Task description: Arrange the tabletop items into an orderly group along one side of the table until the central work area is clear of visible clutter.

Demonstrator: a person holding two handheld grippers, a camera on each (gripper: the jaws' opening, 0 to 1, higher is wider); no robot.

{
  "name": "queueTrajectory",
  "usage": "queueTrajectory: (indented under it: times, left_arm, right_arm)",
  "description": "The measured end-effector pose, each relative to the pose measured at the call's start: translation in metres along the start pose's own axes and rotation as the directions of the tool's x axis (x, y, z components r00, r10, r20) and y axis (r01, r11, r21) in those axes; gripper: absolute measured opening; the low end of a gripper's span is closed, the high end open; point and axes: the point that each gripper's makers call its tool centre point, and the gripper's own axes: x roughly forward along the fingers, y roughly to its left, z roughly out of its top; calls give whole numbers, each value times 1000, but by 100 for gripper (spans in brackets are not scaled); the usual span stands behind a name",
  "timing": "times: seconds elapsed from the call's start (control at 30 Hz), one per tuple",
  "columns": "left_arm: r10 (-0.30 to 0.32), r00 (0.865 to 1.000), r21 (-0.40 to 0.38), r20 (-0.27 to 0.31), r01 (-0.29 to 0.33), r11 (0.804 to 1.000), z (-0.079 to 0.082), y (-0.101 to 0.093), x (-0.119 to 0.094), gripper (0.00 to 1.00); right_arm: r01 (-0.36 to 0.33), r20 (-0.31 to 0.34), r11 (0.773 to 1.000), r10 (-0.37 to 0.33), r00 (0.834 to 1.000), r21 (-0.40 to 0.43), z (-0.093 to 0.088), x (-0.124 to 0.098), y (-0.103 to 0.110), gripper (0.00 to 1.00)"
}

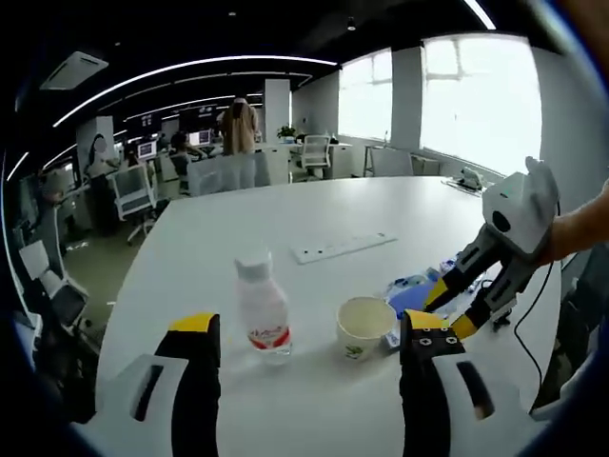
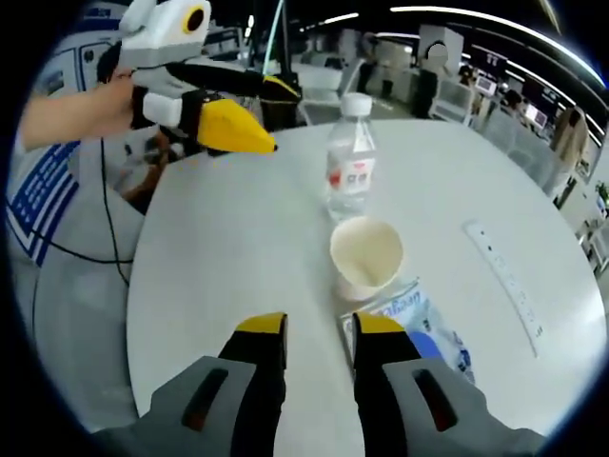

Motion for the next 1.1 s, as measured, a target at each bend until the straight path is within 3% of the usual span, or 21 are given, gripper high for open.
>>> queueTrajectory:
  times: [0.3,0.53,1.1]
  left_arm:
    - [-11,1000,31,-12,11,999,18,9,15,79]
    - [-4,1000,42,-22,5,999,23,15,23,78]
    - [23,998,-46,-63,-26,999,12,24,43,69]
  right_arm:
    - [5,1,1000,-5,1000,16,-5,-3,-1,24]
    - [3,-9,1000,-3,1000,30,-15,-2,-1,24]
    - [-4,4,996,3,1000,89,-27,-7,6,23]
